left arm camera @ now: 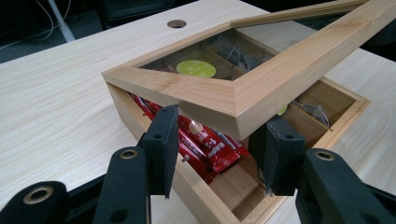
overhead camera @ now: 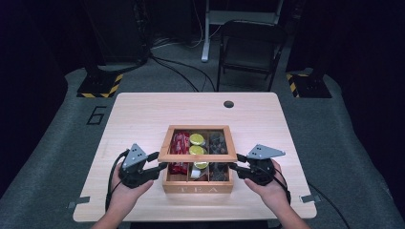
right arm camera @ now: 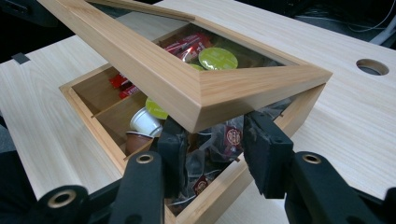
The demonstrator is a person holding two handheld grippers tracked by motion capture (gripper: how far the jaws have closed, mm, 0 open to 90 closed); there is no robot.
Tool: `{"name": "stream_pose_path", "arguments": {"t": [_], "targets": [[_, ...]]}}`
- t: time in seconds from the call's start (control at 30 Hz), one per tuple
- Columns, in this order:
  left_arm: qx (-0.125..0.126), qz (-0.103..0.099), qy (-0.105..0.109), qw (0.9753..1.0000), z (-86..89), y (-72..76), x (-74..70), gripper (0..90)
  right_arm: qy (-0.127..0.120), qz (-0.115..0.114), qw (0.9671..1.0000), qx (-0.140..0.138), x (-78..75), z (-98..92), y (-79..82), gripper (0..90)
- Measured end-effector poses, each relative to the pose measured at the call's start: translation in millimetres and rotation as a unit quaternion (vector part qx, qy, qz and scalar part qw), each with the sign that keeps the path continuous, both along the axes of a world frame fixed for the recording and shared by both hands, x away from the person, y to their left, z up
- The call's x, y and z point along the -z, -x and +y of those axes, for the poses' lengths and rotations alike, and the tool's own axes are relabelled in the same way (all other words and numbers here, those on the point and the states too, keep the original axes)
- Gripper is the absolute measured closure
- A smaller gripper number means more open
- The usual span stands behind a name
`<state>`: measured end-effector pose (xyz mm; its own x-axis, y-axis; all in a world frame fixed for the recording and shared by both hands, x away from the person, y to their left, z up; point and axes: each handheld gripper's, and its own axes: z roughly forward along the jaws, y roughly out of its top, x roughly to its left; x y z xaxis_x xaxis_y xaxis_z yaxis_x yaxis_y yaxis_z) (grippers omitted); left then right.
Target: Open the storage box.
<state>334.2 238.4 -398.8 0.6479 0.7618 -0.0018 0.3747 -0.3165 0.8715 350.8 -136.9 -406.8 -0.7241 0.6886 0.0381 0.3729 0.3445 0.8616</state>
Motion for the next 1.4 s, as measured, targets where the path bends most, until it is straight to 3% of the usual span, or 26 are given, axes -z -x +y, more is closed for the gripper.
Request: {"name": "stream_pose_path", "arguments": {"t": [0.57,0.9,1.4], "targets": [[-0.003,-0.009,0.014,0.9999,1.2,-13.0,-19.5,53.6,0.005,-0.018,0.9996,0.019,-8.0,-0.3,-15.3,59.7],[0.0,0.003,0.015,0.9999,1.8,-20.5,-28.4,53.6,0.013,-0.024,0.9992,0.029,-12.1,2.2,-31.7,59.1],[-0.009,0.004,0.024,0.9997,0.8,-32.2,-37.1,53.6,0.003,-0.036,0.9983,0.047,-17.2,2.9,-48.4,59.0]]}}
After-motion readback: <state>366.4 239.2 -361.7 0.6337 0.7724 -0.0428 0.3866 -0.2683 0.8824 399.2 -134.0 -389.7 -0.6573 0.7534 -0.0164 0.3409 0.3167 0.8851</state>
